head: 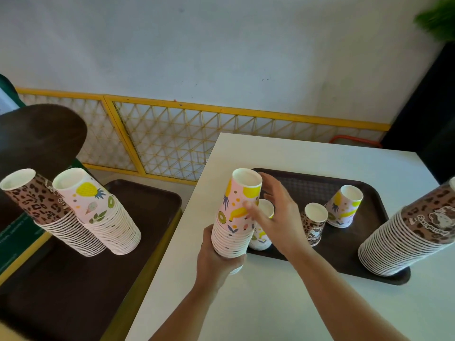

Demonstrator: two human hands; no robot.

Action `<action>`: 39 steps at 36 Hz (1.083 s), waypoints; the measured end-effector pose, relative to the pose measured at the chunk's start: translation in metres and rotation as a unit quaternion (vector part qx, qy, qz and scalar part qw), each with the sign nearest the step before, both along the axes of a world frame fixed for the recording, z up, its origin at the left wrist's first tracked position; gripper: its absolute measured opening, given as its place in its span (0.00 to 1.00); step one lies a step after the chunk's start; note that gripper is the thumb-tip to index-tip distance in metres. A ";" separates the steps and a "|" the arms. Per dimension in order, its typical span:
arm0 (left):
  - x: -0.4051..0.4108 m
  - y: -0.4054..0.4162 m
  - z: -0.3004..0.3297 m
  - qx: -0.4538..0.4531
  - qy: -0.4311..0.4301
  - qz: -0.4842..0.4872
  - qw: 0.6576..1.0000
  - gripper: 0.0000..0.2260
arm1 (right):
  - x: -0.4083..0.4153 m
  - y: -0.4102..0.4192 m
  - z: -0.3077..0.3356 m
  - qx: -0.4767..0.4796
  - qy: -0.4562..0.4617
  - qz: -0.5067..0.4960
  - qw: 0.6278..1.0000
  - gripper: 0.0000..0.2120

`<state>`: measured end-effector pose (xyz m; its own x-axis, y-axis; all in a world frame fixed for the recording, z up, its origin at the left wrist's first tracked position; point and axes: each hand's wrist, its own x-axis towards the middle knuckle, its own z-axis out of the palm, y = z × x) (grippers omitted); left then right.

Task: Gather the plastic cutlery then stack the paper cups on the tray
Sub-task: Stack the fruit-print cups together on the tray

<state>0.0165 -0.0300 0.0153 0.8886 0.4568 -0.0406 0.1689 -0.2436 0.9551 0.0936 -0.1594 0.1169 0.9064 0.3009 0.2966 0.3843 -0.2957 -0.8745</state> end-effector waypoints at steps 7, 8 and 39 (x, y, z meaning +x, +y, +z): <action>0.000 -0.008 0.002 -0.004 -0.002 -0.011 1.000 0.33 | -0.007 0.001 0.007 0.013 0.018 -0.004 1.000 0.25; 0.000 -0.008 0.002 -0.005 -0.002 -0.013 1.000 0.33 | -0.007 0.001 0.008 0.017 0.015 -0.008 1.000 0.24; 0.000 -0.004 -0.004 -0.015 -0.005 -0.020 1.000 0.33 | 0.011 -0.013 0.036 0.119 -0.021 -0.075 0.990 0.11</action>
